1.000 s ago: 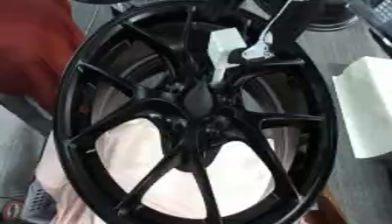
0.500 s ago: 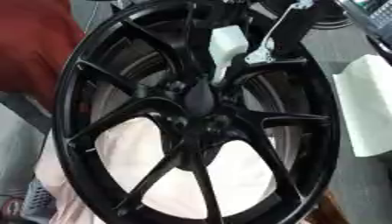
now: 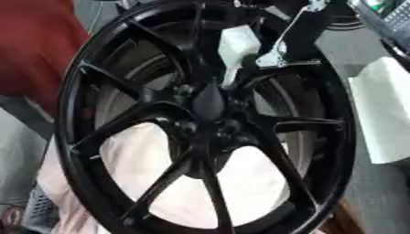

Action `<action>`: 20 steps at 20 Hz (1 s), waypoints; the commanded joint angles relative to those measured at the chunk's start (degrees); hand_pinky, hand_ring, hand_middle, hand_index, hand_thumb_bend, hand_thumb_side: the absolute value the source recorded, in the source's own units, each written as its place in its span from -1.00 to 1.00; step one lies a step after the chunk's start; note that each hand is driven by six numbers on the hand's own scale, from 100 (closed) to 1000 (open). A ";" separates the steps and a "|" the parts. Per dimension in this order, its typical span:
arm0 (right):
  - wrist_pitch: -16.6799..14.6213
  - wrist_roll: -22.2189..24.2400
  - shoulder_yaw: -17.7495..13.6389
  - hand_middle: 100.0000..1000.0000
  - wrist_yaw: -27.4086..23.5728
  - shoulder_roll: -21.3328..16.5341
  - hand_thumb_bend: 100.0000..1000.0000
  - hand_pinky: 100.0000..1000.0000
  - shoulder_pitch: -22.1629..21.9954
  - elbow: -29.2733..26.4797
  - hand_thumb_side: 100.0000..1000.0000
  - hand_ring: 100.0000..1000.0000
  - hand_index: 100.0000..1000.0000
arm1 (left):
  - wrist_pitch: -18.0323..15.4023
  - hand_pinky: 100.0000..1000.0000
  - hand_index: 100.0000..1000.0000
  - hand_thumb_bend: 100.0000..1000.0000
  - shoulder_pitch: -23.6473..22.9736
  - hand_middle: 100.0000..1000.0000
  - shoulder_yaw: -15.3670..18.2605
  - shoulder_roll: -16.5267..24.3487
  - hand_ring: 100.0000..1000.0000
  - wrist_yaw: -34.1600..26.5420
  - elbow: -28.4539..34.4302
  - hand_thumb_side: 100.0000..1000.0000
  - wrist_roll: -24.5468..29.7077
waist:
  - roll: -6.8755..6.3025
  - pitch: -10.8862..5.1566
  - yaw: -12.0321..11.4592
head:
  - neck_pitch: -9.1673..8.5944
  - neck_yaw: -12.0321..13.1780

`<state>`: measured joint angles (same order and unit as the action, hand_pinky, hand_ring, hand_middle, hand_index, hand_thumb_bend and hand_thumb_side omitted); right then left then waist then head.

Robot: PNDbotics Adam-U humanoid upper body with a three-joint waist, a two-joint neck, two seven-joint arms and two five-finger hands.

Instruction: Pull the pin out of the wheel hub.

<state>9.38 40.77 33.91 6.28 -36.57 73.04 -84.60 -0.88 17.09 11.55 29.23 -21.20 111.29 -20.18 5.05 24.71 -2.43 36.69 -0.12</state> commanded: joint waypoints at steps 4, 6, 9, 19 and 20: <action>1.42 -1.89 -0.97 -0.41 -2.88 -1.01 -1.00 0.54 0.81 -0.62 -1.00 0.28 -0.10 | -0.07 0.35 0.40 -0.87 0.37 0.20 0.67 0.81 0.36 0.06 0.83 0.34 -0.18 | -0.34 -1.23 -0.10 | 0.09 -0.08; 1.57 -2.42 -1.52 -0.47 -3.48 -1.48 -1.00 0.53 0.93 -1.04 -1.00 0.24 -0.17 | -0.09 0.36 0.40 -0.87 0.36 0.20 0.70 0.88 0.36 0.07 0.85 0.34 -0.22 | -0.37 -1.40 -0.01 | 0.09 -0.03; 1.64 -2.62 -2.86 -0.50 -4.55 -2.99 -1.00 0.52 1.48 -2.67 -0.98 0.22 -0.19 | -0.15 0.36 0.40 -0.87 0.23 0.20 0.80 1.05 0.36 0.07 0.87 0.33 -0.31 | -0.47 -1.75 0.37 | 0.09 0.14; 3.36 -3.68 -10.07 -0.56 -9.67 -10.61 -1.00 0.50 1.39 -9.86 -0.96 0.18 -0.25 | -0.32 0.36 0.40 -0.87 -0.46 0.20 1.23 1.43 0.37 0.32 0.86 0.32 -0.64 | -1.39 -3.02 2.22 | 0.19 1.35; 3.32 -4.12 -10.98 -0.56 -10.35 -11.87 -1.00 0.50 0.80 -10.64 -0.96 0.18 -0.25 | -0.35 0.36 0.40 -0.87 -0.57 0.20 1.29 1.48 0.37 0.36 0.87 0.32 -0.70 | -1.52 -3.14 2.48 | 0.27 1.55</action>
<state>12.64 37.16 24.92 -3.15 -45.45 72.98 -93.70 -1.22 16.43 12.08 29.25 -21.16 111.28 -20.59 3.89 23.29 0.11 36.72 1.13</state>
